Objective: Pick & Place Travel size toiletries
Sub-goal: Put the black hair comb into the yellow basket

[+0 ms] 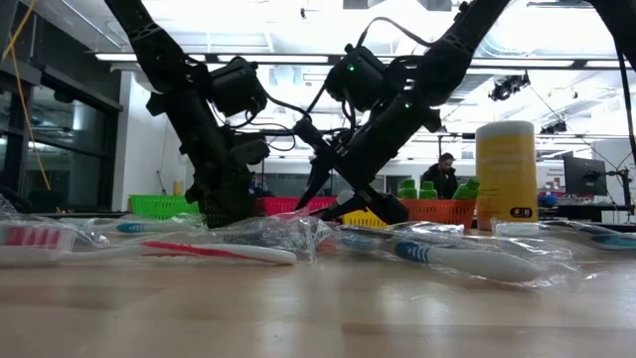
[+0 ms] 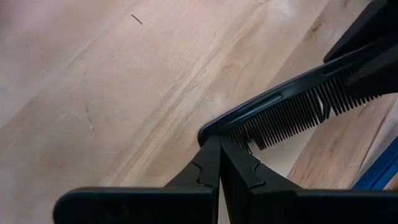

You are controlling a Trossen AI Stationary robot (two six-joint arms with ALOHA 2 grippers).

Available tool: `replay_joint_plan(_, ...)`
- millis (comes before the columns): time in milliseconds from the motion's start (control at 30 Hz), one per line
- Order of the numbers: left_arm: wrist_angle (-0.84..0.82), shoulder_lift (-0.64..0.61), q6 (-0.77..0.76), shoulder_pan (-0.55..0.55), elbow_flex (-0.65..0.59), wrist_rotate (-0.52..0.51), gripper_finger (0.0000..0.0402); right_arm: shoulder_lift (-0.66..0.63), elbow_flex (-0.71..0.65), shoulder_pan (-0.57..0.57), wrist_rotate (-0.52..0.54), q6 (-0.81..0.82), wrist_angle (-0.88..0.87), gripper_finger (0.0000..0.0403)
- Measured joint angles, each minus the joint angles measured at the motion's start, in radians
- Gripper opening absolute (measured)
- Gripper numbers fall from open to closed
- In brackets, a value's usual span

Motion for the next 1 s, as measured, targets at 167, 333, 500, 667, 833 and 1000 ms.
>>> replay_joint_plan(167,0.000,0.000,0.001,0.000,0.000,0.000,0.0000,0.000,0.000,0.000,-0.013,-0.005,-0.002,0.0098)
replay_joint_plan(333,0.000,0.000,0.009,0.000,0.000,0.000,0.0000,-0.002,0.001,0.000,-0.016,-0.021,-0.001,0.0083)
replay_joint_plan(500,0.000,0.000,0.009,0.000,0.000,0.000,0.0000,-0.002,0.001,0.000,-0.016,-0.028,0.002,0.0065)
replay_joint_plan(667,0.001,0.000,0.010,0.000,0.000,-0.001,0.0000,-0.002,0.002,0.000,-0.020,-0.037,0.005,0.0049)
replay_joint_plan(833,0.000,0.000,0.011,0.000,0.000,-0.003,0.0000,-0.003,0.002,0.000,-0.021,-0.043,0.008,0.0032)
replay_joint_plan(1000,-0.005,0.000,0.020,0.000,0.000,-0.003,0.0000,-0.003,0.002,0.000,-0.022,-0.050,0.012,0.0013)
